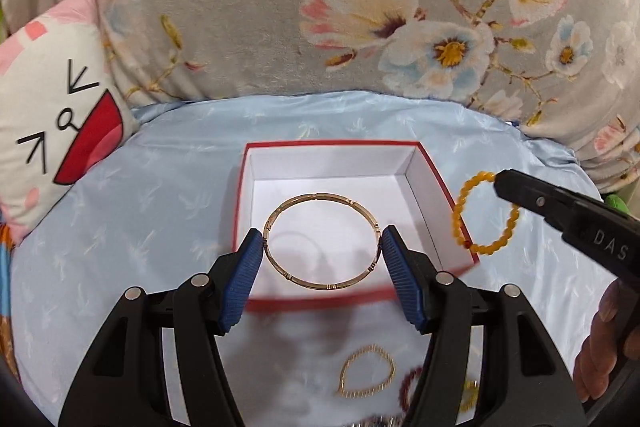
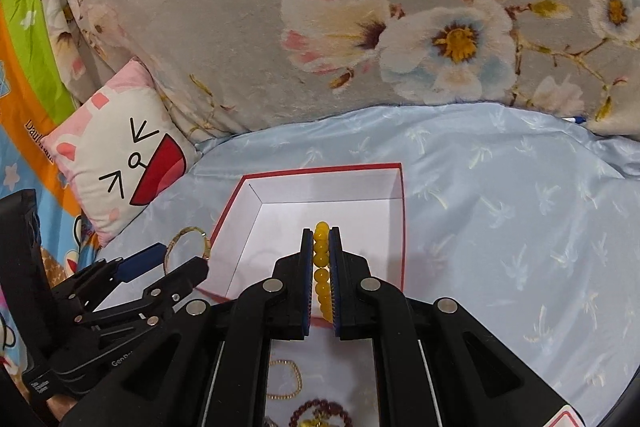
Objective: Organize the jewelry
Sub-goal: 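Carry both bracelets into the red box and open both tools, then withdraw both tools from the box back over the remaining jewelry, then grasp the dark garnet strand with the left tool while the right grasps the yellow bead bracelet, then carry both held bracelets into the red box and open both tools, then move both tools back from the box toward the remaining bracelets, then grasp the dark bead bracelet with the left tool while the right grasps the red bead bracelet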
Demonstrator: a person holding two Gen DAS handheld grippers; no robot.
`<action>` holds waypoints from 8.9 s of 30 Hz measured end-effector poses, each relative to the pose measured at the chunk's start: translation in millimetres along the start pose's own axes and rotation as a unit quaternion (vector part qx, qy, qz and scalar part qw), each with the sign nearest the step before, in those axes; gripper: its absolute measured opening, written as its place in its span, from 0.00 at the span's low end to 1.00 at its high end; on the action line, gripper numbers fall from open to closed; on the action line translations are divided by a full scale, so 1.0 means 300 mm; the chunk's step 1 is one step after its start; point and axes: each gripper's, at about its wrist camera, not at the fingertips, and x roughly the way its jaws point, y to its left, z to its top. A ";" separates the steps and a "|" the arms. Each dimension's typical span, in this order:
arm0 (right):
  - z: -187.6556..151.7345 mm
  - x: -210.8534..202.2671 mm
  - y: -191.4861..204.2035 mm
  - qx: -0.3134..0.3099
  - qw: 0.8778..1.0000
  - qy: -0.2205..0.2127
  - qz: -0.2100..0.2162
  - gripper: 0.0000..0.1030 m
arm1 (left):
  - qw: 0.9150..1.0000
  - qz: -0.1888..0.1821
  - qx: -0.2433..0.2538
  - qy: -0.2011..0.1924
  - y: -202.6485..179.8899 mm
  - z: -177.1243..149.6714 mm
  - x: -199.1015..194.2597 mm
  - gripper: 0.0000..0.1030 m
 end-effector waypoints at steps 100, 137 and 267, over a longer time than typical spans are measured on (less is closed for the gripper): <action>-0.734 -0.227 0.004 0.000 0.994 0.104 -0.041 0.36 | 0.994 -0.012 -0.033 0.105 -0.008 -0.712 -0.179 0.11; -0.661 -0.063 -0.069 -0.021 0.992 0.109 -0.067 0.09 | 0.993 -0.004 -0.054 0.108 0.045 -0.685 -0.164 0.10; -0.737 -0.194 0.006 -0.005 0.993 0.110 -0.030 0.21 | 0.991 -0.046 0.032 0.122 -0.150 -0.713 -0.151 0.38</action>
